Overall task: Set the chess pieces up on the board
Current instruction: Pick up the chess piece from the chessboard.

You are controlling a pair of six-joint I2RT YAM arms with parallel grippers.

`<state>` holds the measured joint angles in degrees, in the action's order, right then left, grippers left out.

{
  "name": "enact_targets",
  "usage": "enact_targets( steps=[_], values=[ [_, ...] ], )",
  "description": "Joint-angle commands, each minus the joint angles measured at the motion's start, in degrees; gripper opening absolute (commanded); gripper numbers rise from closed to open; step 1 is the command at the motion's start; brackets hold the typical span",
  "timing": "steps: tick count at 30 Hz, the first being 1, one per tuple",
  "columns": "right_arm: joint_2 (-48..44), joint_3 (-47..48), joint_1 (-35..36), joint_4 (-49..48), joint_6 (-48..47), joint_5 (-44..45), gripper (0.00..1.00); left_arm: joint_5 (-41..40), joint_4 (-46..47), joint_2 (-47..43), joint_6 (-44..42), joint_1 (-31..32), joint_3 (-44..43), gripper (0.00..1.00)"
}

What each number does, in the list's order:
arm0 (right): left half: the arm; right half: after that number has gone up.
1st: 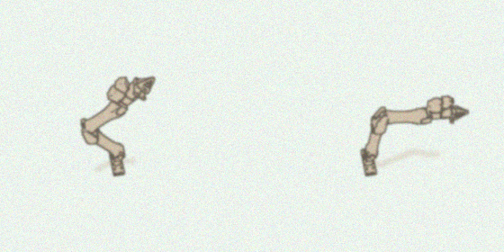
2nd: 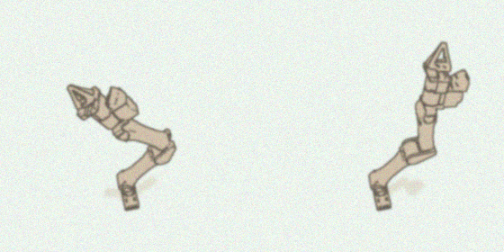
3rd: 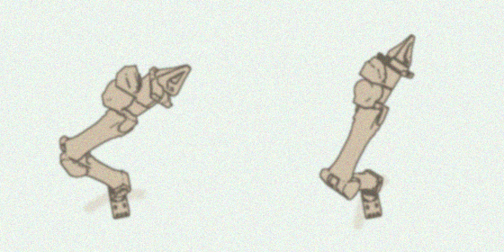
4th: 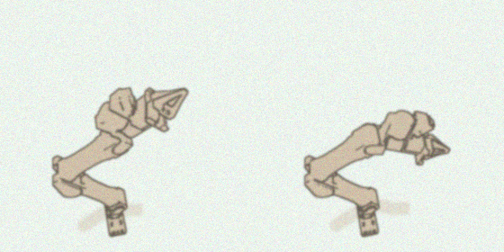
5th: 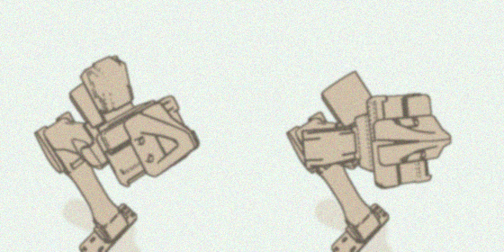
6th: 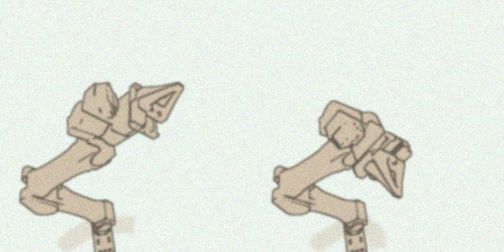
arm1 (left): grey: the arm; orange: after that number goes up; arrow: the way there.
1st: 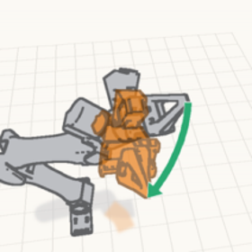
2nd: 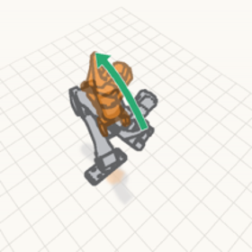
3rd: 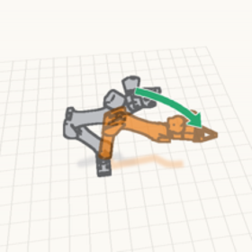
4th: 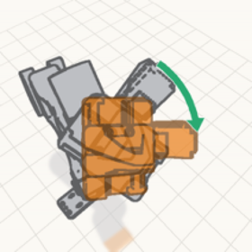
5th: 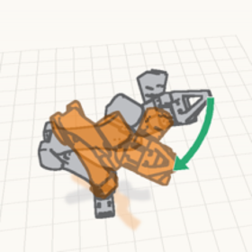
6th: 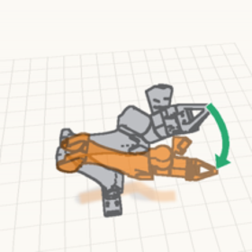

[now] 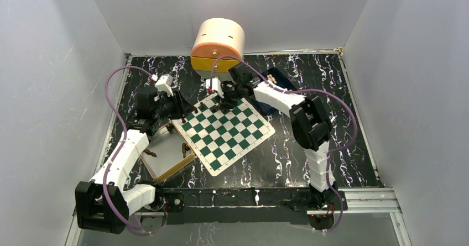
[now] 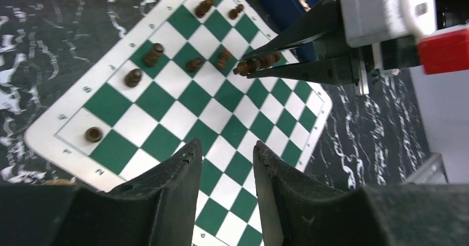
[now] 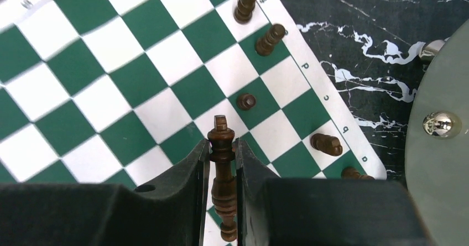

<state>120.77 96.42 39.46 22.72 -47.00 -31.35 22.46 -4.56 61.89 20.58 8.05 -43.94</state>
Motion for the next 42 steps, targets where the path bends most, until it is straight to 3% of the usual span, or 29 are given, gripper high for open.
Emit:
enact_targets(
  steps=[1,10,17,25,32,42],
  values=[
    [-7.83,-3.66,0.10,-8.31,10.22,-6.37,0.12,9.40,4.27,1.50,1.91,0.03,-1.60,0.37],
    [-19.37,-19.77,-2.04,-34.94,36.25,-20.05,0.10,19.53,12.34,2.87,4.73,1.59,-2.89,0.35],
    [-21.81,-24.83,-2.61,-46.65,50.17,-25.46,0.10,21.27,25.29,3.06,10.33,4.33,-0.55,0.39],
    [-21.91,-28.38,-4.12,-60.21,63.85,-28.43,0.09,22.60,24.00,4.15,7.46,6.75,-1.55,0.33],
    [-21.37,-29.65,-5.09,-66.17,68.85,-29.42,0.08,20.92,18.23,4.11,3.60,6.88,-3.13,0.33],
    [-20.75,-29.60,-5.13,-67.54,70.73,-30.60,0.09,21.08,23.22,4.38,6.93,7.39,-2.02,0.32]
  ],
)
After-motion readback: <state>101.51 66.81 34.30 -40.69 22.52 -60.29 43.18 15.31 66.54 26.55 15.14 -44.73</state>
